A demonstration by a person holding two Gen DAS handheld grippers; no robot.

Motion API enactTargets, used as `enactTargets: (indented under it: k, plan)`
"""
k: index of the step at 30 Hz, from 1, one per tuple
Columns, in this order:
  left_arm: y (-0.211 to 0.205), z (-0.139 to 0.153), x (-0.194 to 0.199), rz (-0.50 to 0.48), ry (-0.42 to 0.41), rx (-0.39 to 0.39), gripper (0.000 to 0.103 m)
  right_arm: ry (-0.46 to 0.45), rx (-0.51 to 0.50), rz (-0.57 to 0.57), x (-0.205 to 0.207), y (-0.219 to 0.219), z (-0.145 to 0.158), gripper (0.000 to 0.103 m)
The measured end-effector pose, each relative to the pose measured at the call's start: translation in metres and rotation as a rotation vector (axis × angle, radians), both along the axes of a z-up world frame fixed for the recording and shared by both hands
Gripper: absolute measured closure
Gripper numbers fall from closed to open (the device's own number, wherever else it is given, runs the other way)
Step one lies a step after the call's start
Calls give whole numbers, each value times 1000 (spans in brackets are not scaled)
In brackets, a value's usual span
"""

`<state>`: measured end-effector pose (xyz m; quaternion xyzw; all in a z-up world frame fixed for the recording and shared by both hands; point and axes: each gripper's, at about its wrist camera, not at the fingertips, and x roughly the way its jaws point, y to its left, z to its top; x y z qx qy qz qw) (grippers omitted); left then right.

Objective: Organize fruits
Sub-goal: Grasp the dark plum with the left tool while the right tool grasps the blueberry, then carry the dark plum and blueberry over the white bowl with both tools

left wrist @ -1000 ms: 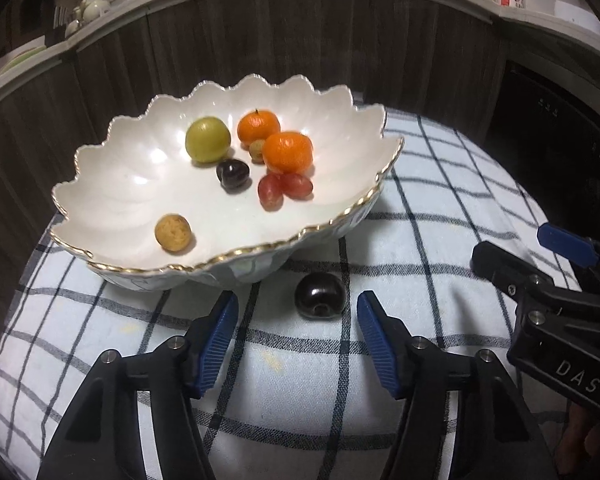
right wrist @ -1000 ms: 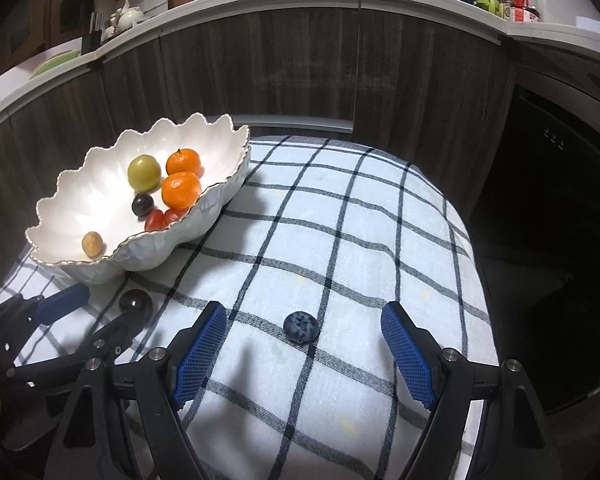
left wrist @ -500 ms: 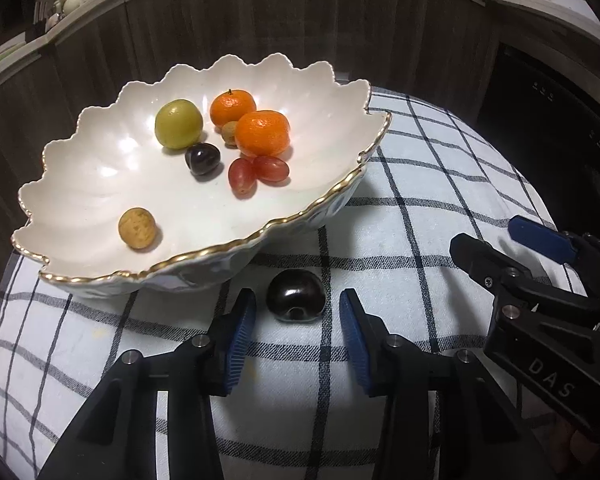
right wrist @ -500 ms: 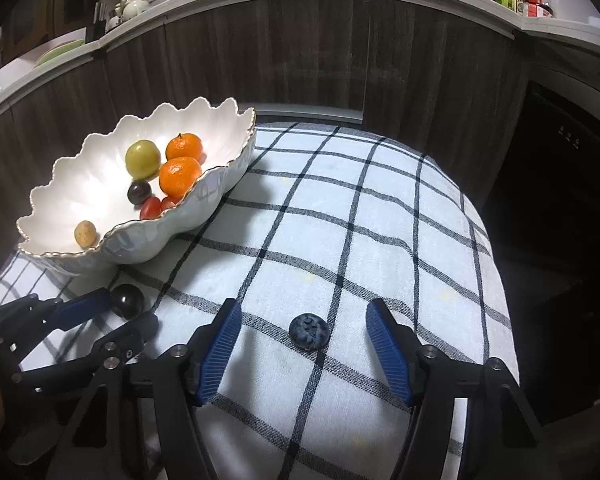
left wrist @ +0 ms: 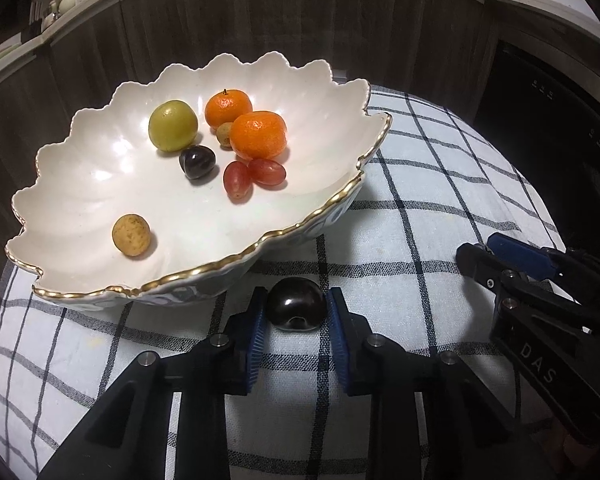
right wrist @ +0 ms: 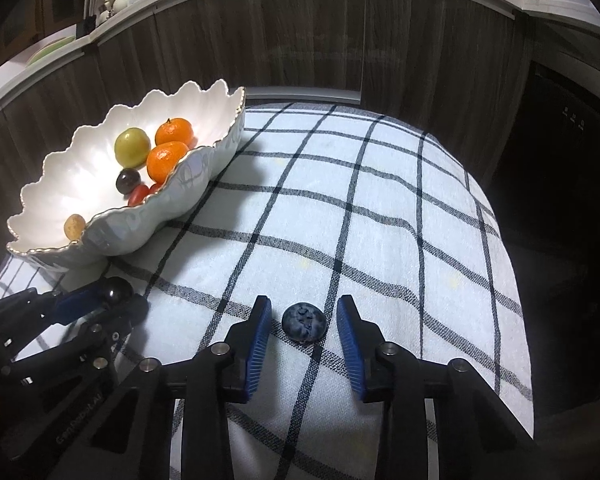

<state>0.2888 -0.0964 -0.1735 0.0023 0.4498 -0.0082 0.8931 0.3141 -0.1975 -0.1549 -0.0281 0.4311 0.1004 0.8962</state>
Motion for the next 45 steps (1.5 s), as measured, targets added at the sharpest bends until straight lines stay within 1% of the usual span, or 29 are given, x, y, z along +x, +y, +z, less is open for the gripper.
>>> enactTargets:
  k: [1, 3, 12, 17, 27, 45]
  plan:
    - [0, 0, 0, -2, 1, 2, 74, 4, -1, -1, 0, 0, -1, 76]
    - [0, 1, -1, -4, 1, 3, 75, 10, 1, -3, 0, -1, -1, 79]
    - [0, 1, -5, -11, 7, -2, 75, 3, -2, -5, -4, -1, 2, 79]
    - [-2, 4, -13, -24, 8, -6, 75, 1, 1, -11, -10, -1, 7, 79]
    - [2, 23, -28, -41, -18, -5, 75, -16, 7, -22, -28, 1, 22, 79]
    - [11, 67, -59, -61, -89, -13, 75, -74, 25, -49, -62, 3, 60, 79]
